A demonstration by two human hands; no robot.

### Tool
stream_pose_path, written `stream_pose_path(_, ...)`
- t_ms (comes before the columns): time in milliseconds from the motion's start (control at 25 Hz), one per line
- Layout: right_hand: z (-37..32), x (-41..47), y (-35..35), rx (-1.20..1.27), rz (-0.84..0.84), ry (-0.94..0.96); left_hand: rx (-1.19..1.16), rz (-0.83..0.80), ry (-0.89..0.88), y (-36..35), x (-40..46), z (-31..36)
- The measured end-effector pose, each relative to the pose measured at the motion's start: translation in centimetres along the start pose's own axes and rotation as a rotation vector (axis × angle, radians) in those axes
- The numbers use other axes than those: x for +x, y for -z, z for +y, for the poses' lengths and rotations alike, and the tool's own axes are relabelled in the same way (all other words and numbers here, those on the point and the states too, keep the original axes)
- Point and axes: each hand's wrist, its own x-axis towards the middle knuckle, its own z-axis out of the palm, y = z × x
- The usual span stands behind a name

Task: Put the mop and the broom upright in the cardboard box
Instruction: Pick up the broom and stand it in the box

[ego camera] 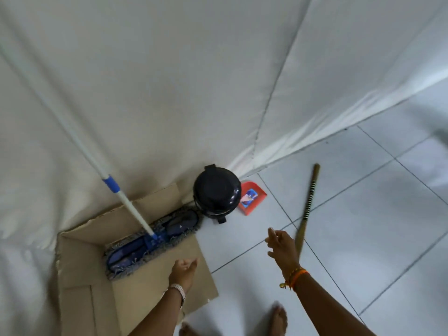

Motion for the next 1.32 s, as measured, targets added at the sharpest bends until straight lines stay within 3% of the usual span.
stream_pose_path(320,7.8,4.7,23.4,0.078,0.120,-0.206,0.205,-0.087,-0.059,-21.9,-5.2,6.7)
stream_pose_path(680,7.0,16.4,47.9,0.233,0.264,-0.281,0.305,-0.113,-0.025,-43.3,-8.4,13.9)
stream_pose_path(840,4.8,24.8,53.1,0.194,0.264,-0.291,0.314,-0.119,-0.015,-49.3,-6.6,17.6)
stream_pose_path(1160,-2.5,46.1,54.7,-0.069,-0.077,-0.210,0.382,-0.032,-0.001,-60.6,2.6,29.4)
stream_pose_path(1320,-4.9,54.3,54.6,-0.171,-0.163,-0.217,0.431,-0.031,-0.060,-66.3,6.5,35.6)
